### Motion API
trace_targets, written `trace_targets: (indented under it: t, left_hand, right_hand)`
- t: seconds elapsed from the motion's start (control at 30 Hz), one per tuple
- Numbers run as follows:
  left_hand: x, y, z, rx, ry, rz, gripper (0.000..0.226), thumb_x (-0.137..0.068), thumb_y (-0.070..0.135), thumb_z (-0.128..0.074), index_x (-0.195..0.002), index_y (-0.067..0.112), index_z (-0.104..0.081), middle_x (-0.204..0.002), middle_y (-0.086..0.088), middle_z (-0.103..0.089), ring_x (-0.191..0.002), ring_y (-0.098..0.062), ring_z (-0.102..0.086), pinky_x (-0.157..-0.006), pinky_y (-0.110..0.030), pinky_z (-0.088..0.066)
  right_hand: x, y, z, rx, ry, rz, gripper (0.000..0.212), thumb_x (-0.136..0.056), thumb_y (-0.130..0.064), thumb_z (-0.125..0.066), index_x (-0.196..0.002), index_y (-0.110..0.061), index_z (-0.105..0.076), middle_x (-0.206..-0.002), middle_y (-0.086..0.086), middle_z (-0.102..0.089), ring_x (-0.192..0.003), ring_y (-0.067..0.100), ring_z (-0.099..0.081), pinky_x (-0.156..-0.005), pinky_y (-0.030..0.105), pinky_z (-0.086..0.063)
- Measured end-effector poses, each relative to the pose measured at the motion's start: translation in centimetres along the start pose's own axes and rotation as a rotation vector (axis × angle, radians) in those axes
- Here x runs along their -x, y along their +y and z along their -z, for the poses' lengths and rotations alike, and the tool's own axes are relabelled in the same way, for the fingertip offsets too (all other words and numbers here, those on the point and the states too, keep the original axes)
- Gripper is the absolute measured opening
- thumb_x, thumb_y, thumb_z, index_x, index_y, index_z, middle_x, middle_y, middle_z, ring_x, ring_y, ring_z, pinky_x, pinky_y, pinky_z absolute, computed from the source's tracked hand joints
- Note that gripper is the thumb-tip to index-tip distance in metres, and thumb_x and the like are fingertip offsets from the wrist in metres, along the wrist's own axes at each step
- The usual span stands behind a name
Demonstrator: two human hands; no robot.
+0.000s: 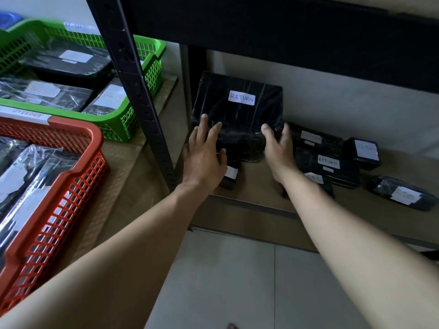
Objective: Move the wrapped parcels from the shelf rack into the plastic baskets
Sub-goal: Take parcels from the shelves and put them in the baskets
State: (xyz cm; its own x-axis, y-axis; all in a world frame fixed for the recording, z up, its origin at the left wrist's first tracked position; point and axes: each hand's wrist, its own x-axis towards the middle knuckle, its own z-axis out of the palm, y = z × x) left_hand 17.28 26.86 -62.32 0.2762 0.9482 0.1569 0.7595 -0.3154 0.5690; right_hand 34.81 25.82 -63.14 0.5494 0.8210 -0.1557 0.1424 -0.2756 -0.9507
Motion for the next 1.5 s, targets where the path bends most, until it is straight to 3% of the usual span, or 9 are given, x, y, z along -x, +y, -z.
trace_targets:
  t: [0.2,0.6,0.77,0.93,1.1,1.17,1.27,1.4,1.5]
  left_hand:
    - [2.1,-0.2,-0.5,-0.131,-0.044,0.011,0.060,-0.094,0.029,-0.049,-0.148,0.028,-0.022,-0.160,0.001,0.001,-0.146,-0.025,0.000,-0.113,-0.050,-0.011]
    - [1.1,1.2,-0.5,-0.293,-0.104,-0.095,0.060,-0.096,0.031,-0.045,-0.149,0.037,-0.018,-0.161,0.005,-0.003,-0.146,-0.029,0.006,-0.113,-0.057,-0.004]
    - [-1.6,2.4,-0.9,-0.396,-0.110,-0.068,0.063,-0.094,0.033,-0.049,-0.149,0.033,-0.019,-0.160,0.001,-0.008,-0.146,-0.032,0.003,-0.113,-0.059,0.001]
    - [-2.4,4.1,-1.4,-0.388,-0.150,-0.015,0.068,-0.093,0.034,-0.050,-0.150,0.023,-0.016,-0.161,-0.005,-0.001,-0.146,-0.033,0.009,-0.114,-0.060,0.004]
    - [0.3,6.5,-2.9,-0.318,-0.159,-0.149,0.063,-0.093,0.035,-0.050,-0.147,0.019,-0.022,-0.160,-0.005,0.005,-0.146,-0.029,0.014,-0.114,-0.055,0.003]
    - [1.7,7.6,-4.2,-0.263,-0.192,-0.189,0.057,-0.093,0.033,-0.050,-0.144,0.019,-0.028,-0.160,-0.005,-0.003,-0.146,-0.027,0.008,-0.114,-0.055,-0.003]
    - [3.4,9.1,-6.4,-0.215,-0.246,-0.186,0.052,-0.092,0.031,-0.051,-0.139,0.019,-0.033,-0.154,-0.006,-0.019,-0.142,-0.028,-0.014,-0.111,-0.054,-0.017]
    - [4.5,10.7,-9.3,-0.055,-0.480,-0.022,0.046,-0.091,0.030,-0.050,-0.133,0.022,-0.033,-0.128,-0.006,-0.049,-0.113,-0.030,-0.051,-0.100,-0.049,-0.034]
    - [5.3,11.5,-10.6,0.141,-0.608,0.148,0.033,-0.092,0.025,-0.046,-0.125,0.023,-0.041,-0.111,-0.007,-0.062,-0.093,-0.027,-0.060,-0.086,-0.043,-0.050]
  right_hand:
    - [2.8,1.6,0.1,0.042,0.001,0.040,0.074,-0.098,-0.052,-0.044,-0.155,-0.026,-0.005,-0.163,-0.004,-0.009,-0.147,0.012,-0.012,-0.106,0.024,-0.014]
    - [1.9,0.7,0.7,0.144,-0.032,0.037,0.077,-0.097,-0.057,-0.040,-0.156,-0.022,-0.004,-0.163,0.000,-0.009,-0.148,0.018,-0.014,-0.115,0.036,-0.017]
    - [0.7,0.4,2.0,0.226,-0.101,0.041,0.074,-0.099,-0.056,-0.035,-0.156,-0.019,-0.006,-0.162,0.003,-0.013,-0.147,0.021,-0.018,-0.113,0.033,-0.020]
    - [1.2,3.0,5.4,0.492,-0.055,0.104,0.072,-0.095,-0.058,-0.045,-0.154,-0.025,-0.019,-0.158,0.003,-0.025,-0.145,0.029,-0.021,-0.115,0.052,-0.023]
    - [2.0,6.3,10.3,0.672,0.117,-0.010,0.071,-0.091,-0.054,-0.055,-0.150,-0.027,-0.028,-0.154,0.008,-0.030,-0.140,0.035,-0.024,-0.112,0.051,-0.024]
    - [2.2,7.5,12.0,0.671,0.151,-0.078,0.075,-0.089,-0.056,-0.058,-0.150,-0.025,-0.028,-0.153,0.011,-0.029,-0.139,0.035,-0.025,-0.113,0.050,-0.024]
    - [2.6,8.8,13.9,0.594,0.060,-0.159,0.088,-0.084,-0.059,-0.062,-0.153,-0.025,-0.019,-0.156,0.012,-0.023,-0.142,0.033,-0.023,-0.113,0.052,-0.025]
    - [3.4,9.9,14.8,0.450,-0.101,-0.166,0.099,-0.083,-0.048,-0.071,-0.156,-0.025,-0.008,-0.159,0.008,-0.020,-0.142,0.030,-0.028,-0.110,0.041,-0.031]
    - [3.7,10.3,15.1,0.319,-0.095,-0.123,0.111,-0.076,-0.036,-0.081,-0.156,-0.019,-0.006,-0.160,0.006,-0.018,-0.145,0.024,-0.025,-0.114,0.037,-0.026]
